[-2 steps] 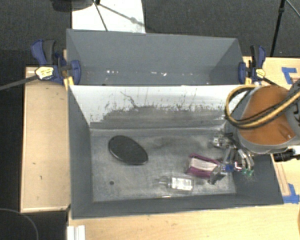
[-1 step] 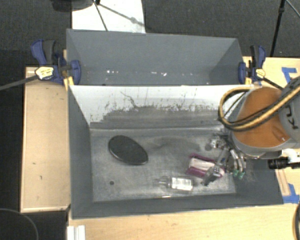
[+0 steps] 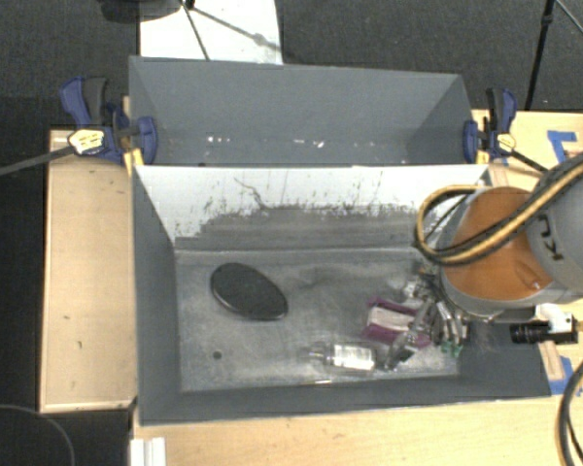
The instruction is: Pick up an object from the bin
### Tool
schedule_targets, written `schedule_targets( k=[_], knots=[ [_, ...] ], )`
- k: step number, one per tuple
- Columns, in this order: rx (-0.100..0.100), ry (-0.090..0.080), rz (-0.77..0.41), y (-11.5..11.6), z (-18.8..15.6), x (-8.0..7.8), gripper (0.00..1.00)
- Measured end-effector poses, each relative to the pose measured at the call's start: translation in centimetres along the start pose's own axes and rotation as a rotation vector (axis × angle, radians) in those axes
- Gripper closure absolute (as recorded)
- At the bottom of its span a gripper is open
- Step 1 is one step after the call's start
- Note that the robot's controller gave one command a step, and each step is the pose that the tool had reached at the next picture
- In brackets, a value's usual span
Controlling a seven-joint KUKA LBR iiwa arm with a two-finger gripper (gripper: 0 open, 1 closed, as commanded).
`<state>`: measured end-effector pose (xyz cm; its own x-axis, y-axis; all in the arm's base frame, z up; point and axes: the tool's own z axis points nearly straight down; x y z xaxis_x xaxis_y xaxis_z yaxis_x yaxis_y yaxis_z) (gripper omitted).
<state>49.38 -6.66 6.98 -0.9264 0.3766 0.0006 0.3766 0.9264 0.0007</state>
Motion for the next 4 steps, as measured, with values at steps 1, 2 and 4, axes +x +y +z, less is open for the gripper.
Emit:
schedule_targets(
  k=[1, 2, 4],
  knots=[
    [0.000, -0.002, 0.000, 0.0, -0.1, -0.1, 0.00],
    [0.000, 0.002, -0.001, 0.0, -0.1, 0.0, 1.00],
    [-0.001, -0.005, -0.014, 0.2, -12.6, -0.2, 1.00]
  ],
)
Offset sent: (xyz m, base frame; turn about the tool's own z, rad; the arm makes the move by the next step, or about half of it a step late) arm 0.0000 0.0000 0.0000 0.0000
